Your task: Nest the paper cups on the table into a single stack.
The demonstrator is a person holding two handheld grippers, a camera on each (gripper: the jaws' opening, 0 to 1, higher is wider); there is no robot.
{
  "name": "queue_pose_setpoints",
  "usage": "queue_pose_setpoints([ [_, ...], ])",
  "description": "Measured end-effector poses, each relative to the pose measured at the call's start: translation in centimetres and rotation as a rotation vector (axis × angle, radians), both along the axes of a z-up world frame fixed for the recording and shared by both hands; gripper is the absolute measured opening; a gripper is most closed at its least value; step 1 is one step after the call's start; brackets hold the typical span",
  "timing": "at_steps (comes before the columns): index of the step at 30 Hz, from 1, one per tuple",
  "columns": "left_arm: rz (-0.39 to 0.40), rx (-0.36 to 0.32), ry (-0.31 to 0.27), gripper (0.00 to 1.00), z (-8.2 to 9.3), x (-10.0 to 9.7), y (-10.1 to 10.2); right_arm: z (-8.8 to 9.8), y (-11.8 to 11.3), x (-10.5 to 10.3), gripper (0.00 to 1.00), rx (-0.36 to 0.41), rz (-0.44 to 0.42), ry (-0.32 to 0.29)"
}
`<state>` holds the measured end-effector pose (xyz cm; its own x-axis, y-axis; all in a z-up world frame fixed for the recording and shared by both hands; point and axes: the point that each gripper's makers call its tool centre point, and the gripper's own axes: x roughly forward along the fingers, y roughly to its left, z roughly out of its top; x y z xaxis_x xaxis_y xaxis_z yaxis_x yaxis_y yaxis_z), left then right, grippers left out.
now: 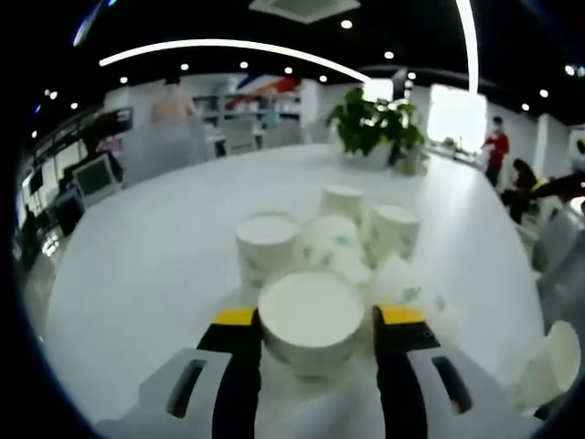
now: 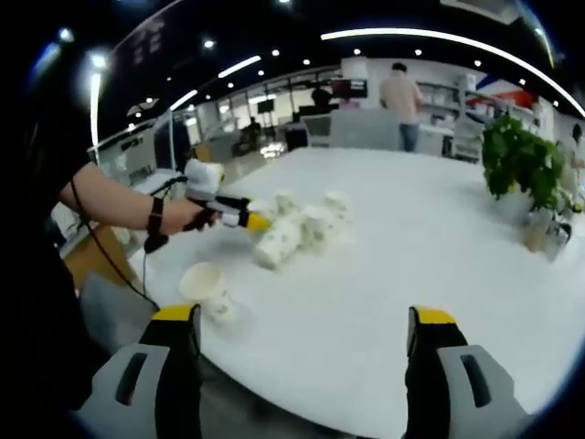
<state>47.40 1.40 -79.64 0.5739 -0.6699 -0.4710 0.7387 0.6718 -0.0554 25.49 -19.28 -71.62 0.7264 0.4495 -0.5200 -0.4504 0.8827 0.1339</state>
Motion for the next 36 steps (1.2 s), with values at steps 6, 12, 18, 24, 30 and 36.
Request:
queue_pose_setpoints([
  [6,-0.014,0.007,-0.006,0.40,0.1,-0.4,0.2,0.0,-0.1,0.0,0.91,0.027,-0.027,0.004],
  [12,-0.013,0.005,-0.011,0.40,0.2,-0.4,0.3,0.3,0.1,0.1,0.90,0.023,-0.023,-0.003],
  [18,-0.013,-0.007,-0.005,0.40,0.4,-0.7,0.2,0.1,0.0,-0.2,0.90,0.013,-0.017,0.004],
  [24,-0.008,-0.023,-0.007,0.40,1.2,-0.9,0.5,0.4,0.1,0.0,0.90,0.014,-0.020,-0.004],
  [30,-0.001,-0.035,-0.016,0.40,2.2,-1.1,1.2,0.4,0.9,-0.3,0.90,0.012,0.000,-0.003],
  [36,-0.018,-0.026,-0.020,0.39,2.8,-1.9,1.6,0.4,1.4,-0.4,0.90,0.017,0.008,-0.001],
])
